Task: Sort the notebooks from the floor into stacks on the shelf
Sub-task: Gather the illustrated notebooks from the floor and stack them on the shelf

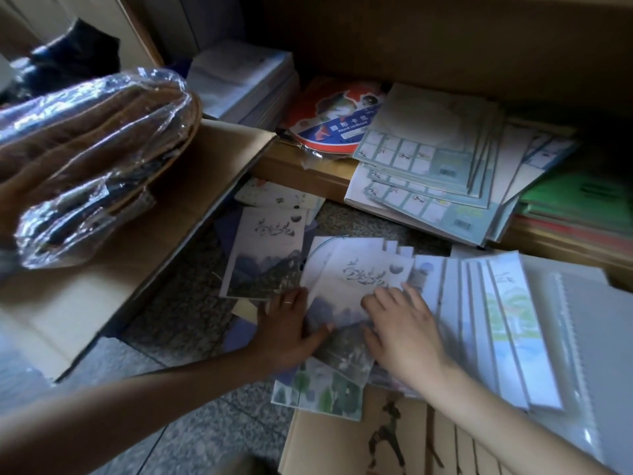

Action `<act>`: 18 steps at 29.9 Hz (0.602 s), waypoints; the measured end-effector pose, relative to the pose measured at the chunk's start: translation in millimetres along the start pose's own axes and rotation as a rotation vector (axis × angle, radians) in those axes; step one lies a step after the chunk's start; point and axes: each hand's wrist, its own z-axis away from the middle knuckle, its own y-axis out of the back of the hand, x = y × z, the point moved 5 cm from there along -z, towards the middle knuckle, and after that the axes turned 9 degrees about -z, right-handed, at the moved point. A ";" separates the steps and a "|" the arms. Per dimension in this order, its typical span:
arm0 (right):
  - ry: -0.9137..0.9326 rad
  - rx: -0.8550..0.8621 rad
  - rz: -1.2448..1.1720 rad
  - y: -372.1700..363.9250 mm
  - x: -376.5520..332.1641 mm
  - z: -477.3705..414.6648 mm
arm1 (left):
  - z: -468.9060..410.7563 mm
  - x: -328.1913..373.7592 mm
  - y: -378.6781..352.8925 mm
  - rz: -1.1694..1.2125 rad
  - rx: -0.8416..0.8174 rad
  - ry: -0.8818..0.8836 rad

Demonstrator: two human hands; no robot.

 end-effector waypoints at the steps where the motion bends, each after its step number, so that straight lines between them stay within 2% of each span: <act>1: -0.001 0.015 0.001 2.0 1.5 -0.1 | -1.1 -2.2 4.3 0.067 0.066 -0.029; 3: -0.001 0.007 0.006 2.8 2.9 -0.6 | -6.9 -17.1 18.3 0.324 0.288 0.010; 5: 0.005 0.005 0.043 0.6 2.9 -2.6 | -21.2 -44.3 27.0 0.441 0.418 0.260; 6: -0.001 0.004 0.056 -1.2 2.5 -4.5 | -31.3 -63.9 24.5 0.390 0.368 0.436; 8: -0.012 -0.011 0.069 -5.6 1.9 -7.1 | -46.8 -102.4 6.0 0.256 0.088 0.721; 9: -0.013 -0.009 0.073 -6.6 0.9 -8.2 | -55.5 -117.5 -5.2 0.237 -0.027 0.749; 11: -0.011 0.002 0.085 -6.8 -0.3 -8.2 | -69.5 -128.6 -19.1 0.327 -0.129 0.653; 16: 0.048 0.087 0.117 -9.9 2.0 0.4 | -47.6 -113.0 9.5 0.355 0.029 0.657; 18: 0.058 0.108 0.123 -9.9 3.2 2.6 | -37.2 -103.3 19.9 0.536 0.109 0.584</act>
